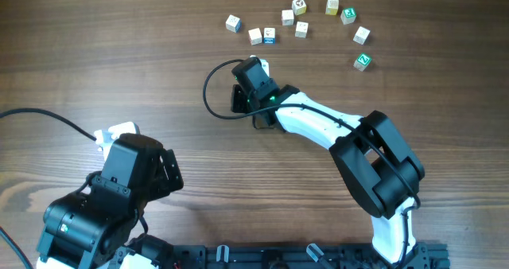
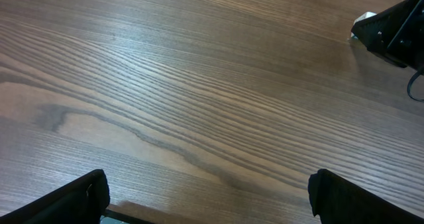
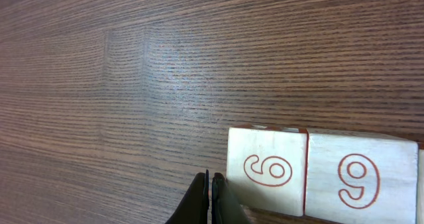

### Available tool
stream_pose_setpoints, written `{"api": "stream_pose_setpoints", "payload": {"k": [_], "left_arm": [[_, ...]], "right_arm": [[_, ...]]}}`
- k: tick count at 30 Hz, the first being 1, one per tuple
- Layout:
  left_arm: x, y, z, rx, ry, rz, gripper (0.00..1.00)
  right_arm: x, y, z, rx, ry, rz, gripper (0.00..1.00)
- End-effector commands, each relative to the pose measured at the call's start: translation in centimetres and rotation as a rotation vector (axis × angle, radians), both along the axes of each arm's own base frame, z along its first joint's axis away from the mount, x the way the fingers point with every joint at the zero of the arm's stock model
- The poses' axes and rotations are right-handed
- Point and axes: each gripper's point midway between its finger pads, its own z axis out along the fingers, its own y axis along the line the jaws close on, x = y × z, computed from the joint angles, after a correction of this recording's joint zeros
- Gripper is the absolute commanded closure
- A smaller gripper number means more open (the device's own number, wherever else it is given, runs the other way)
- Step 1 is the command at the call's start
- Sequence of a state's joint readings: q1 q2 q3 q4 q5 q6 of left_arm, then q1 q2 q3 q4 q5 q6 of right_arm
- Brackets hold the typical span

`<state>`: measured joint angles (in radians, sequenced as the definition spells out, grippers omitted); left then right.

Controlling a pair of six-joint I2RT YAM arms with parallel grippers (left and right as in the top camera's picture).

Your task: Form a horizontal line

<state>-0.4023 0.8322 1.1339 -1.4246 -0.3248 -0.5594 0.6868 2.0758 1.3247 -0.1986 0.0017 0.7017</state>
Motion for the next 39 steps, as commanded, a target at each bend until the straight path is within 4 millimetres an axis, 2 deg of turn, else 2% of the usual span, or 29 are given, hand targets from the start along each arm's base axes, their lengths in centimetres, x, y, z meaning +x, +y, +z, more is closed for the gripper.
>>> {"api": "stream_pose_setpoints", "payload": {"k": [1,6,7,9,10,11,12,15,17,20,22,28,34,36,39], "left_arm": [[0.0,0.4,0.0,0.009,-0.006,0.024,0.0],[0.1,0.4,0.0,0.009,-0.006,0.024,0.0],[0.0,0.4,0.0,0.009,-0.006,0.024,0.0],[0.0,0.4,0.0,0.009,-0.006,0.024,0.0],[0.1,0.4,0.0,0.009,-0.006,0.024,0.0],[0.1,0.4,0.0,0.009,-0.006,0.024,0.0],[0.1,0.4,0.0,0.009,-0.006,0.024,0.0],[0.1,0.4,0.0,0.009,-0.006,0.024,0.0],[0.1,0.4,0.0,0.009,-0.006,0.024,0.0],[0.1,0.4,0.0,0.009,-0.006,0.024,0.0],[0.0,0.4,0.0,0.009,-0.006,0.024,0.0],[0.1,0.4,0.0,0.009,-0.006,0.024,0.0],[0.0,0.4,0.0,0.009,-0.006,0.024,0.0],[0.0,0.4,0.0,0.009,-0.006,0.024,0.0],[0.1,0.4,0.0,0.009,-0.006,0.024,0.0]], "right_arm": [[-0.1,0.4,-0.4,-0.009,-0.006,0.025,0.95],[0.4,1.6,0.6,0.046,-0.026,0.048,0.95],[0.6,2.8,2.0,0.09,-0.039,0.088,0.95],[1.2,3.5,4.2,0.117,-0.073,0.102,0.95],[1.8,3.5,6.1,0.118,-0.103,0.089,0.95],[2.6,2.8,8.2,0.088,-0.141,0.049,0.95],[3.1,1.8,9.5,0.048,-0.167,0.008,0.95],[3.6,-1.3,11.4,-0.061,-0.2,-0.089,0.95],[2.9,-3.6,10.5,-0.107,-0.132,-0.158,0.95],[0.7,-7.2,8.0,-0.19,0.032,-0.243,0.96],[-0.9,-8.2,7.1,-0.231,0.104,-0.244,0.96],[-3.2,-9.7,2.7,-0.289,0.17,-0.228,0.96],[-4.1,-9.6,-0.8,-0.238,0.167,-0.223,0.96],[-4.1,-9.2,-1.4,-0.203,0.158,-0.215,0.96],[-3.7,-8.9,-1.2,-0.189,0.14,-0.213,0.96]]}}
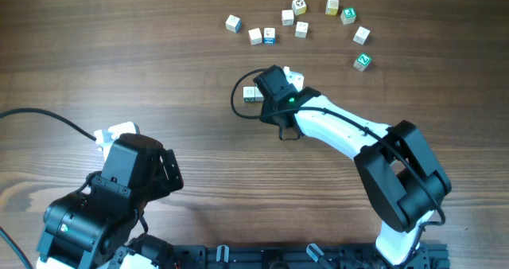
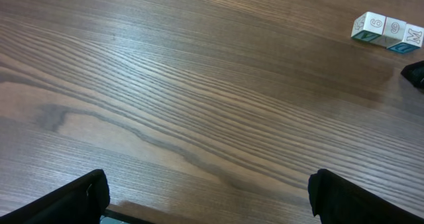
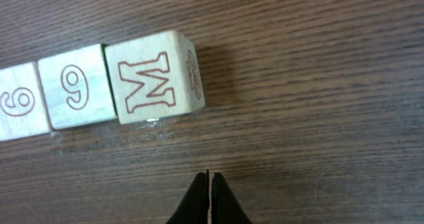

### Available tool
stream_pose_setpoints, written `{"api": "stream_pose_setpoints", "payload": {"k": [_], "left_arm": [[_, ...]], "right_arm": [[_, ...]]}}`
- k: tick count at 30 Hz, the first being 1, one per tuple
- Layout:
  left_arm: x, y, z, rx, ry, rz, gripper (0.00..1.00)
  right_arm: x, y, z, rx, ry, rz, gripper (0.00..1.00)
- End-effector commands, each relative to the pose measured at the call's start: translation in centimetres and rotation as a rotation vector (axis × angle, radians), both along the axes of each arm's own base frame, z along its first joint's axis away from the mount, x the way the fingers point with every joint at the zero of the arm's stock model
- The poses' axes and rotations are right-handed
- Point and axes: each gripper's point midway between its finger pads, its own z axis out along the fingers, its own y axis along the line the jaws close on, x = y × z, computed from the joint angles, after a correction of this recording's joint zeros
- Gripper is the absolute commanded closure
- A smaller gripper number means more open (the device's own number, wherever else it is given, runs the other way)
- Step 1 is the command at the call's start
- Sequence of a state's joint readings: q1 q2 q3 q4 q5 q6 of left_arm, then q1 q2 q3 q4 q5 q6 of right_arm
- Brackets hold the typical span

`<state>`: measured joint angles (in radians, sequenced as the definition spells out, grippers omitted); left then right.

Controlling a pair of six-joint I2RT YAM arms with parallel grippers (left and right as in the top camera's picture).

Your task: Form a horizontal line

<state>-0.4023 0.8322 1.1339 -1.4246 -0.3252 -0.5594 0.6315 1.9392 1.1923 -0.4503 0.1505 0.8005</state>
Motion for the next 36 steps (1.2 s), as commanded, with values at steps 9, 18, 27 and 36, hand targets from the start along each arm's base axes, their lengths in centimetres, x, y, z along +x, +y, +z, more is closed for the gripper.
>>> {"api": "stream_pose_setpoints", "payload": {"k": [9,18,27,36], "left_arm": [[0.1,0.4,0.0,0.009,-0.006,0.024,0.0],[0.1,0.4,0.0,0.009,-0.006,0.024,0.0],[0.0,0.4,0.0,0.009,-0.006,0.024,0.0],[0.1,0.4,0.0,0.009,-0.006,0.024,0.0]], "right_arm": [[1.1,0.8,0.2,0.031,-0.053,0.003,0.95],[1.6,1.4,0.1,0.049,-0.072,0.02,0.96],[2.0,1.7,0.1,0.051,-0.092,0.042,0.96],[2.3,1.6,-0.1,0.053,-0.094,0.036,0.96]]}}
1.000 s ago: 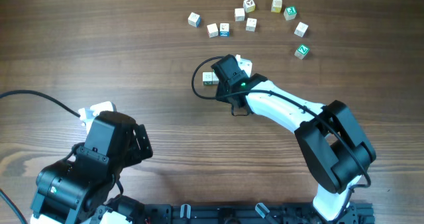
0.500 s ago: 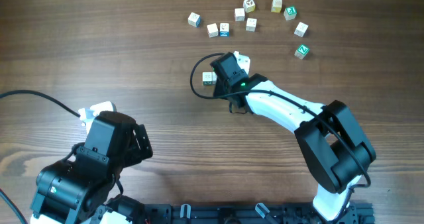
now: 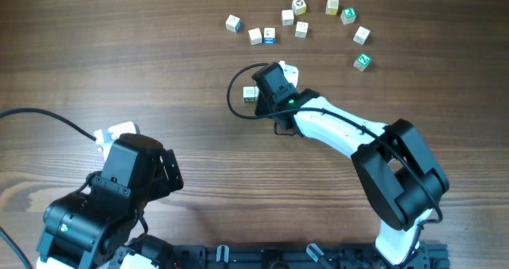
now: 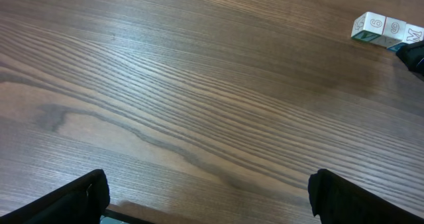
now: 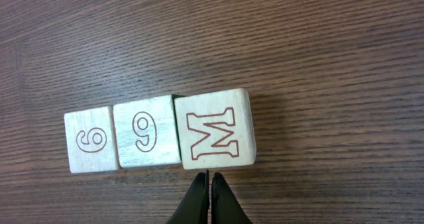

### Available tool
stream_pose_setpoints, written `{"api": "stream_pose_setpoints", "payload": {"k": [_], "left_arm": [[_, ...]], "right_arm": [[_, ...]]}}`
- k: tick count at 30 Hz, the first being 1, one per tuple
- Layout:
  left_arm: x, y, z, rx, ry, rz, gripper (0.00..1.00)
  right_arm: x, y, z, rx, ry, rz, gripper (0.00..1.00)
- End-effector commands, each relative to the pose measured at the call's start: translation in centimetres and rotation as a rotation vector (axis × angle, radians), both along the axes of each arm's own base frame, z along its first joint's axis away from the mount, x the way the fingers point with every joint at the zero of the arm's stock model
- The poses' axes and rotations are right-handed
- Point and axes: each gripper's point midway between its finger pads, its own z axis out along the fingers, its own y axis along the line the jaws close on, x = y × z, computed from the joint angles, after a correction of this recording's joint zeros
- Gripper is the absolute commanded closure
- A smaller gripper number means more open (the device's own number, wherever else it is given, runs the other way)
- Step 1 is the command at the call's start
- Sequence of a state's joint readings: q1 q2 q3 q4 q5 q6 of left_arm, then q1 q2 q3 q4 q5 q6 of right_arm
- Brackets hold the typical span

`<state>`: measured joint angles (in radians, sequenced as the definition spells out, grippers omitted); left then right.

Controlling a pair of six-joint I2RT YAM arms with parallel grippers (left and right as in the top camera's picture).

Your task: Form a horizontal line

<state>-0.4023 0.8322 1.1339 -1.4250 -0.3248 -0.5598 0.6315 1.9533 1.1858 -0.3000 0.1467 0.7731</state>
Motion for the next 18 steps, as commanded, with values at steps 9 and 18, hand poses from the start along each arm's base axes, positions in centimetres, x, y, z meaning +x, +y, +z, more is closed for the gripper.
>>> {"api": "stream_pose_setpoints", "payload": {"k": [9,18], "left_arm": [[0.05,0.41,-0.02,0.009,-0.006,0.024,0.0],[0.05,0.41,-0.02,0.009,-0.006,0.024,0.0]], "right_arm": [[0.28,-0.4,-0.76,-0.014,0.003,0.001,0.95],[0.23,-0.42,-0.79,-0.015,0.005,0.002,0.96]]}}
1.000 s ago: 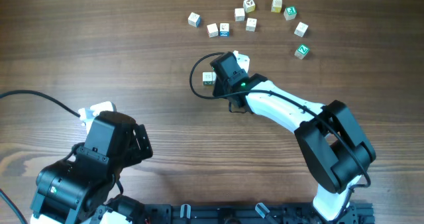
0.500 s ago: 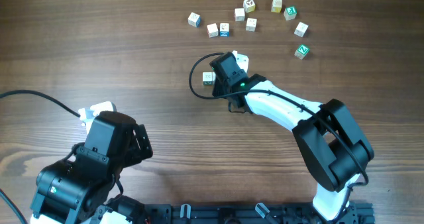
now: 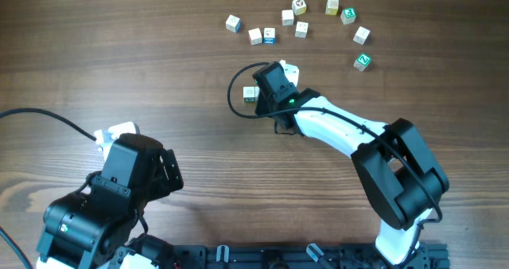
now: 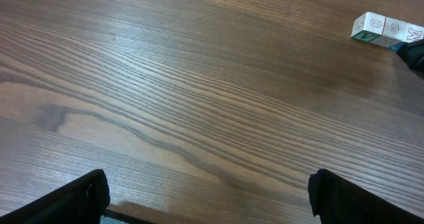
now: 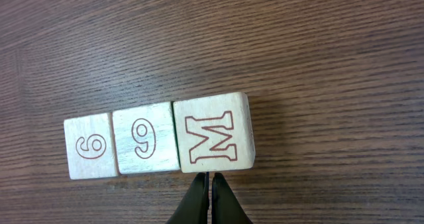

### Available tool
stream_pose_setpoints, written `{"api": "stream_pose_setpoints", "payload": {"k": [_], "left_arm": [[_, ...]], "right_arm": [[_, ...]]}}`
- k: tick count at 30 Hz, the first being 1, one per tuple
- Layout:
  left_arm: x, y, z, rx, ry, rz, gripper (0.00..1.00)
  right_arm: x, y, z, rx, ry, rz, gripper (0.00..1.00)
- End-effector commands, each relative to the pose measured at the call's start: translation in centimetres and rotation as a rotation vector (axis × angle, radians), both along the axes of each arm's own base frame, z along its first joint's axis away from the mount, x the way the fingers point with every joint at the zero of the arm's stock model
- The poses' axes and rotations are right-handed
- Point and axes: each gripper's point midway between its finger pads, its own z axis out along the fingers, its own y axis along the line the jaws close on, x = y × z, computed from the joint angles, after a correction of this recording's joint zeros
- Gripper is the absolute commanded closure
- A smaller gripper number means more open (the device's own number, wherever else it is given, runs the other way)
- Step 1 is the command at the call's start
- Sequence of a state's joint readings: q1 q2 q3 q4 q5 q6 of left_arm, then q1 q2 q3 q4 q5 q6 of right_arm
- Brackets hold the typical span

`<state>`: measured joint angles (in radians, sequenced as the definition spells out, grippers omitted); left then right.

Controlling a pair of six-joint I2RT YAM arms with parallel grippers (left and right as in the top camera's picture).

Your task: Form a horizontal line

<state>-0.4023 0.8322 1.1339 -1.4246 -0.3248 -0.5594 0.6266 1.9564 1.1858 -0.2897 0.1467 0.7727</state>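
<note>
Three wooden cubes sit side by side in a row on the table: a "6" block [image 5: 90, 155], a "9" block [image 5: 144, 146] and an "M" block [image 5: 213, 132]. My right gripper [image 5: 209, 179] is shut and empty, its tips right at the near edge of the M block. In the overhead view the right gripper [image 3: 270, 86] covers most of the row; only the row's left end [image 3: 249, 95] shows. The row also appears at the far right of the left wrist view [image 4: 384, 30]. My left gripper [image 4: 211, 191] stands open over bare table, far from the blocks.
Several loose letter cubes [image 3: 298, 18] are scattered at the back of the table, with a green-marked one [image 3: 363, 61] to the right. The right arm's black cable [image 3: 235, 94] loops left of the row. The left arm [image 3: 111, 197] rests at the front left.
Almost nothing: the right gripper's tips sit a hair nearer the M block's near edge. Blocks and left arm have not moved.
First my shut right gripper was at the row's left end, beside the "6" block. Then it was to the right, below and clear of the M block. After that it stood at the M block's near edge, the three cubes straight, and it remains there now.
</note>
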Motion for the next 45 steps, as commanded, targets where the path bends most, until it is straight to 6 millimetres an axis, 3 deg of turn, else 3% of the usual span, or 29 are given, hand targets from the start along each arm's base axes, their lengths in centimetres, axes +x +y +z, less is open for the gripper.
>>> {"api": "stream_pose_setpoints", "payload": {"k": [1,4,6,9,12,14,17,19,20,21,27,30,34,37,41,45], "left_arm": [[0.0,0.4,0.0,0.009,-0.006,0.024,0.0],[0.1,0.4,0.0,0.009,-0.006,0.024,0.0],[0.0,0.4,0.0,0.009,-0.006,0.024,0.0],[0.0,0.4,0.0,0.009,-0.006,0.024,0.0],[0.0,0.4,0.0,0.009,-0.006,0.024,0.0],[0.1,0.4,0.0,0.009,-0.006,0.024,0.0],[0.0,0.4,0.0,0.009,-0.006,0.024,0.0],[0.0,0.4,0.0,0.009,-0.006,0.024,0.0],[0.1,0.4,0.0,0.009,-0.006,0.024,0.0],[0.1,0.4,0.0,0.009,-0.006,0.024,0.0],[0.0,0.4,0.0,0.009,-0.006,0.024,0.0],[0.1,0.4,0.0,0.009,-0.006,0.024,0.0],[0.1,0.4,0.0,0.009,-0.006,0.024,0.0],[0.0,0.4,0.0,0.009,-0.006,0.024,0.0],[0.0,0.4,0.0,0.009,-0.006,0.024,0.0],[0.0,0.4,0.0,0.009,-0.006,0.024,0.0]], "right_arm": [[-0.3,-0.5,-0.9,-0.028,0.024,0.007,0.96],[-2.0,-1.3,-1.0,-0.055,0.094,0.012,0.96],[-3.0,-2.3,0.6,-0.085,0.115,0.008,0.96],[-2.8,-3.6,6.2,-0.095,0.024,-0.022,0.96],[-2.3,-5.5,15.0,-0.05,-0.195,-0.081,0.95],[-2.6,-6.7,19.0,-0.051,-0.304,-0.086,0.95],[-3.9,-8.8,24.5,-0.038,-0.438,-0.1,0.75],[-5.0,-9.6,27.5,-0.018,-0.515,-0.077,0.5],[-5.6,-10.0,28.7,0.001,-0.545,-0.078,0.0],[-6.2,-10.4,29.8,0.018,-0.568,-0.083,0.0],[-7.3,-11.5,31.6,0.042,-0.613,-0.104,0.0],[-6.8,-14.8,31.7,-0.107,-0.652,-0.247,0.0],[-6.8,-16.3,32.3,-0.172,-0.684,-0.316,0.0],[-8.1,-20.8,32.2,-0.24,-0.701,-0.435,0.0],[-9.1,-25.9,29.6,-0.128,-0.705,-0.542,0.0],[-10.1,-28.1,29.7,0.028,-0.93,-0.541,0.0]]}}
